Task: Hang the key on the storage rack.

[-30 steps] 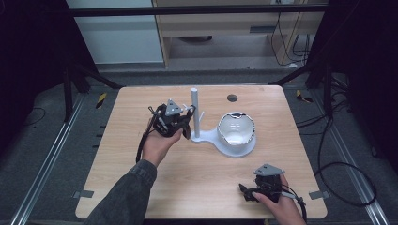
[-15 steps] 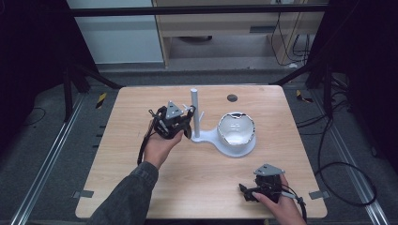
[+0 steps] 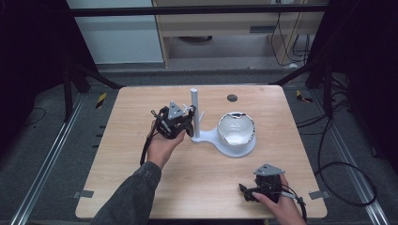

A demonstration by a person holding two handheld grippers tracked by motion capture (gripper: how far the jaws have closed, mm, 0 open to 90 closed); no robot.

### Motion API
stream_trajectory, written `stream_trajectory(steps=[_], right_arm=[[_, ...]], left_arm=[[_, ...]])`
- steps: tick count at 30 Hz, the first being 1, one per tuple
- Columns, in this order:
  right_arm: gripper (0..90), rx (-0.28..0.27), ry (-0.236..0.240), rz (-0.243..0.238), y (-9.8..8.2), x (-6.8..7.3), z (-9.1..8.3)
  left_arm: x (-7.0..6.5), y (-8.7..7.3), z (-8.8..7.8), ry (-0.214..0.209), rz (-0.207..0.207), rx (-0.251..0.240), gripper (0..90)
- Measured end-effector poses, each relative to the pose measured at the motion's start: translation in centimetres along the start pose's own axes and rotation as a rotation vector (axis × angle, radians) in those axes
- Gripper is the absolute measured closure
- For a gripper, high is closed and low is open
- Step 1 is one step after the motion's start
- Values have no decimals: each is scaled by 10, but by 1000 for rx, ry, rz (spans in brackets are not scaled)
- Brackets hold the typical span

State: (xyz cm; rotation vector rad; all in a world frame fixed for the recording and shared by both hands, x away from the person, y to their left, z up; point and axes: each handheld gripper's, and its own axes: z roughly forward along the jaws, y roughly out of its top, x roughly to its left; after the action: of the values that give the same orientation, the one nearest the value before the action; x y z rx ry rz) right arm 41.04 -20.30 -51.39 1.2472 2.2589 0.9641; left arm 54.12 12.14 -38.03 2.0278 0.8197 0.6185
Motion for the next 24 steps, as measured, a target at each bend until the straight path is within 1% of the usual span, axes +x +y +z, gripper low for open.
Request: stream_trajectory(steps=[8,9,12,19,24], right_arm=[[4,0,0,0,0,0,0],[4,0,0,0,0,0,0],[4,0,0,0,0,0,0],[4,0,0,0,0,0,0],[4,0,0,0,0,0,0]], left_arm=[[-1,0,2,3,-3,-1,797],[-1,0,3,1,-9,-4,796],[-1,0,3,-2,-5,-3,797],[-1,-2,5,-2,-13,-21,795],[-1,-2,5,-5,-16,-24,792]])
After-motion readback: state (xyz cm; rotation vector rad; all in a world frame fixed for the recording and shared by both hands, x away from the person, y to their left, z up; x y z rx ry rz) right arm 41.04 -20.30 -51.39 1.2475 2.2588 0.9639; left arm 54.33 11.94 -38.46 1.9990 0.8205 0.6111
